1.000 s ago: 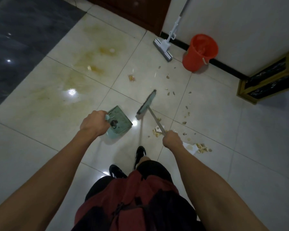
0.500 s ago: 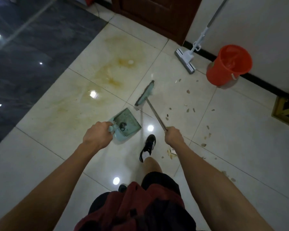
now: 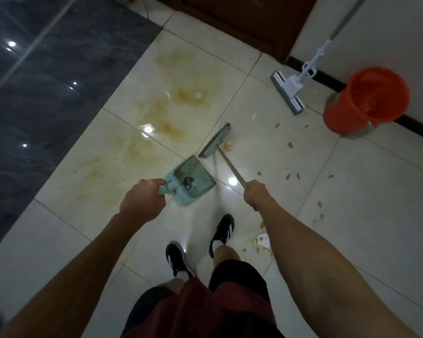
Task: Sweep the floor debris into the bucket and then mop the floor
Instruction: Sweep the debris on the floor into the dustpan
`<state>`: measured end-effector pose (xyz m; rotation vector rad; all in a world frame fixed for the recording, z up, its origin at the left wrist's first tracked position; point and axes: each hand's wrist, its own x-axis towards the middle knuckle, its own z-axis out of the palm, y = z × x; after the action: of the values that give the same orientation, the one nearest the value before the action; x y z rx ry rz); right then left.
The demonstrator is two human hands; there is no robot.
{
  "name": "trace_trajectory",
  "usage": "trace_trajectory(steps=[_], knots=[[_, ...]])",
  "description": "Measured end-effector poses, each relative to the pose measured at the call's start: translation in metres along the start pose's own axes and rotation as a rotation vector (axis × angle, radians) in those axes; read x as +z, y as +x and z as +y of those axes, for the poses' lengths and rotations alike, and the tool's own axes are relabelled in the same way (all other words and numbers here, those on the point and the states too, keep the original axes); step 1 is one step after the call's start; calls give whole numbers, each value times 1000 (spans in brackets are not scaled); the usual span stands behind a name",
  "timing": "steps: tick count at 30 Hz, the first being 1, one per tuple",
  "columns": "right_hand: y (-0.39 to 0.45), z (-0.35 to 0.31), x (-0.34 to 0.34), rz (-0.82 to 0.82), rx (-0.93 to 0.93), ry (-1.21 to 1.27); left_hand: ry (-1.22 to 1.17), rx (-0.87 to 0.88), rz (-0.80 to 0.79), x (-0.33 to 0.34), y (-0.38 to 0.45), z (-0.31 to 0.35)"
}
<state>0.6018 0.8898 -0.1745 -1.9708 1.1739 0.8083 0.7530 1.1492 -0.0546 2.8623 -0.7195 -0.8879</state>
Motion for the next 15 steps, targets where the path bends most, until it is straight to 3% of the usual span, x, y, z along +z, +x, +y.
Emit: trace_trajectory(steps=[15], knots=[[-124, 83, 99, 50, 366, 282, 117, 348, -150, -21, 16, 20]])
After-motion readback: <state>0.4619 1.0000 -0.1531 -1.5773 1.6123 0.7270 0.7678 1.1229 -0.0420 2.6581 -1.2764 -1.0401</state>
